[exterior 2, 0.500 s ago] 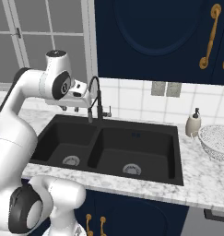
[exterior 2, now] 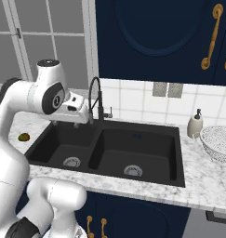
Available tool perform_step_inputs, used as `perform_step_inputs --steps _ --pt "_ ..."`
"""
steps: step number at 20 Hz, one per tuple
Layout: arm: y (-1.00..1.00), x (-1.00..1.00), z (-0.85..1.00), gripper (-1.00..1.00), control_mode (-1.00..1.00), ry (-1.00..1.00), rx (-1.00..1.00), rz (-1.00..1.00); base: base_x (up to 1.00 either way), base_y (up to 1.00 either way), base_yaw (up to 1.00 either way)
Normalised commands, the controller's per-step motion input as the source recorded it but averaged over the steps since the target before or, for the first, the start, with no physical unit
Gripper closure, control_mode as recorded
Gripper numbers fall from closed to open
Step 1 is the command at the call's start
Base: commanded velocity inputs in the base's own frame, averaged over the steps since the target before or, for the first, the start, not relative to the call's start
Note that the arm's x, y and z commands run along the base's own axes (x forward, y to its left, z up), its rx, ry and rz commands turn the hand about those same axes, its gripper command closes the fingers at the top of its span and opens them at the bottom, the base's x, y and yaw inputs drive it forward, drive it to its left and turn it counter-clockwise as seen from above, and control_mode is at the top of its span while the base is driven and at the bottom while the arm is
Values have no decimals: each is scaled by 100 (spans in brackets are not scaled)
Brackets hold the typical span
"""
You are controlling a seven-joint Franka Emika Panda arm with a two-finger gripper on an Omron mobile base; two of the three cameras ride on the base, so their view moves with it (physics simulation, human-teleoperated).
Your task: Put the colander in the sink, put the banana, mango, banana in the colander, and turn on the sink faucet and pour water over the colander.
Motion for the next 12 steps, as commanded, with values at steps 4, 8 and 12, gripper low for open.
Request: perform_step_inputs --steps 4,8,12 --pt "-18 -39 -64 -100 -100 0 -3 0 0 0 0" --pt "-34 -5 -42 -100 -100 -3 0 0 0 0 0" --pt "-59 0 -27 -100 -100 -8 0 3 0 0 0"
